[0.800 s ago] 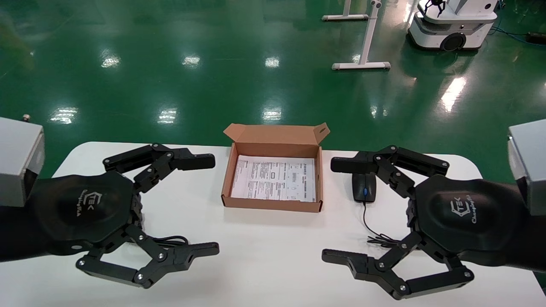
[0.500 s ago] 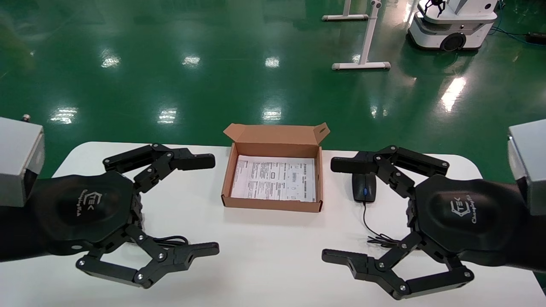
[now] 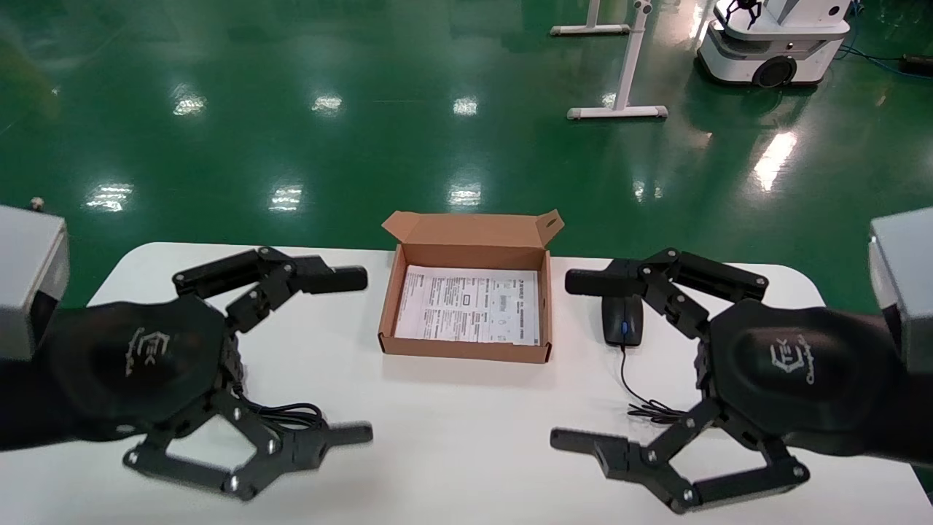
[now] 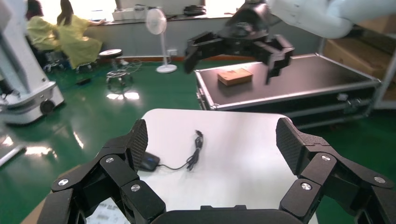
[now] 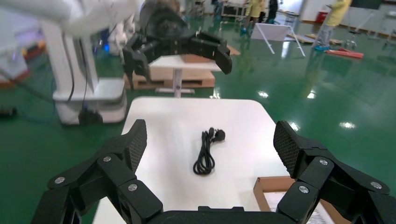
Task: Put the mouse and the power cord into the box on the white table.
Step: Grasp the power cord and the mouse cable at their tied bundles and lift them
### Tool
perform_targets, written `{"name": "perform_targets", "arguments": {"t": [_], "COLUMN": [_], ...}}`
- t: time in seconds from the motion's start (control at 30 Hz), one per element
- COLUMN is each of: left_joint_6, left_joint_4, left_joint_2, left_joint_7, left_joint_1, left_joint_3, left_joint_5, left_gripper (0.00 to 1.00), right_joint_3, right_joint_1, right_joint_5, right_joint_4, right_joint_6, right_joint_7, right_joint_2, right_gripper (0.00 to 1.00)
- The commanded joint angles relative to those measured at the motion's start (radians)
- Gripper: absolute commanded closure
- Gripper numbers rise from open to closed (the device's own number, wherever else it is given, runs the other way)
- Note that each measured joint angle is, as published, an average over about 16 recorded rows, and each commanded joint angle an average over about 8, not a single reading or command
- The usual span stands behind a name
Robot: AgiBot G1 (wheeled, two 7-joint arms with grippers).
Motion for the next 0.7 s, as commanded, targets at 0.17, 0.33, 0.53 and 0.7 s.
{"name": "perform_targets", "arguments": {"t": [0.17, 0.33, 0.53, 0.7], "left_joint_6": [0.05, 0.05, 0.051, 0.048], "left_joint_4": [-0.005, 0.013, 0.077, 0.195], "left_joint_2": [-0.025, -0.054, -0.025, 0.04], "left_joint_7": [0.028, 0.109, 0.231, 0.321], "left_joint_1": [-0.118, -0.213, -0.313, -0.389], "left_joint_3": [0.104, 0.227, 0.392, 0.52], "left_joint_5": [0.117, 0.248, 0.403, 0.497], "left_gripper": [0.0, 0.0, 0.0, 0.0], "right_joint_3": [-0.036, -0.115, -0.217, -0.293], "right_joint_1": [0.06, 0.135, 0.217, 0.267], "right_joint_5": [-0.095, -0.232, -0.421, -0.536], "right_joint_4": [-0.053, -0.153, -0.295, -0.402], "right_joint_6": [-0.046, -0.06, -0.05, -0.051], "right_joint_7": [-0.081, -0.219, -0.396, -0.52], "right_joint_2": [0.017, 0.058, 0.074, 0.044], "right_gripper": [0.0, 0.0, 0.0, 0.0]}}
